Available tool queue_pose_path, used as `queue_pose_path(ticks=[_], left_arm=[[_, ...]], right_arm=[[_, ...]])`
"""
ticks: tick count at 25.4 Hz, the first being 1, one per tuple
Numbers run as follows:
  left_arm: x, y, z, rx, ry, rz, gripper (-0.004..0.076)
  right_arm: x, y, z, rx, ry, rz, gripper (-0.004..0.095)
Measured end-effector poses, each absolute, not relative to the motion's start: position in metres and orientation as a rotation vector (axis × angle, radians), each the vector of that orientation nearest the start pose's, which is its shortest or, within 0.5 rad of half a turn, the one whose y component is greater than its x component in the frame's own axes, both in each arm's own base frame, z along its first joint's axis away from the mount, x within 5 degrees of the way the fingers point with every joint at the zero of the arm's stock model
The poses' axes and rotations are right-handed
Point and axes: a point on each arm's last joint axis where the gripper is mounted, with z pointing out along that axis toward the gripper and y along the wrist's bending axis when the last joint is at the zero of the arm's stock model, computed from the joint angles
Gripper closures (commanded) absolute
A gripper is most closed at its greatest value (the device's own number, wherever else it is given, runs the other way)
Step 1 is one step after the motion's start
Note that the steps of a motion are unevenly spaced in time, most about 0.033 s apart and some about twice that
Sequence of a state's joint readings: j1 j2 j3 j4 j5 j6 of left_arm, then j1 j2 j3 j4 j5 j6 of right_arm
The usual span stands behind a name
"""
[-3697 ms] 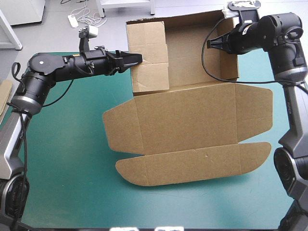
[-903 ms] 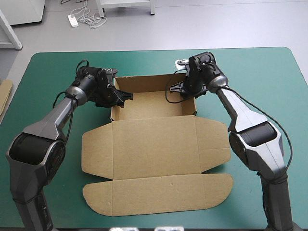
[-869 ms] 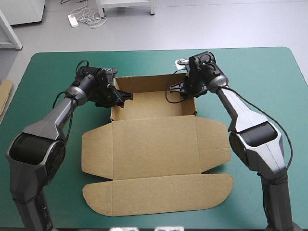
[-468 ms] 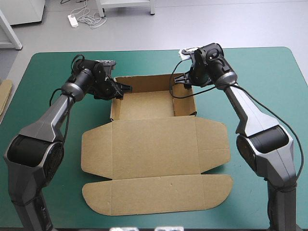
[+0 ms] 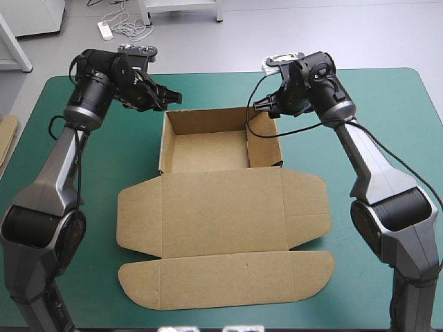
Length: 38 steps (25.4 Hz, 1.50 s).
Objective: Fold the box
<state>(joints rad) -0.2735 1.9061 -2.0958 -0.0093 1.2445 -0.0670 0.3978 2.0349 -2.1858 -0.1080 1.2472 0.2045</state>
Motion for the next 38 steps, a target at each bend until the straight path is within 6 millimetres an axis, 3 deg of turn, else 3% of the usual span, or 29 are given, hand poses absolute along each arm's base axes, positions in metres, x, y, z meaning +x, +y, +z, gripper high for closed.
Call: queue_pose_path(ticks=[3,10,19,22,27,28,33,38], left_arm=[[0.387,-0.108,0.406,0.306,2.497,-0.111,0.0735],[0.343,-0.084,0.418,0.333,2.496,0.061,0.0733],[0.248,-0.051,0.415,0.250,2.524,0.137,0.0733],[0.209,-0.039,0.413,0.200,2.506,0.136,0.0733],[0.167,-0.027,0.419,0.152,2.438,0.110,0.0733],[0.161,-0.025,0.421,0.149,2.422,0.105,0.0733],[0.139,-0.019,0.431,0.120,2.352,0.086,0.0733],[0.138,-0.018,0.432,0.115,2.347,0.085,0.0733]], right_arm=[[0.415,0.167,0.361,-0.278,2.567,0.120,0.0350],[0.414,0.170,0.356,-0.296,2.591,0.151,0.0350],[0.417,0.170,0.350,-0.296,2.602,0.147,0.0354],[0.426,0.173,0.332,-0.301,2.643,0.134,0.0354],[0.439,0.180,0.294,-0.310,2.724,0.124,0.0362],[0.440,0.181,0.289,-0.311,2.737,0.129,0.0388],[0.444,0.187,0.271,-0.315,2.778,0.183,0.0923],[0.446,0.183,0.273,-0.318,2.755,0.122,0.0927]])
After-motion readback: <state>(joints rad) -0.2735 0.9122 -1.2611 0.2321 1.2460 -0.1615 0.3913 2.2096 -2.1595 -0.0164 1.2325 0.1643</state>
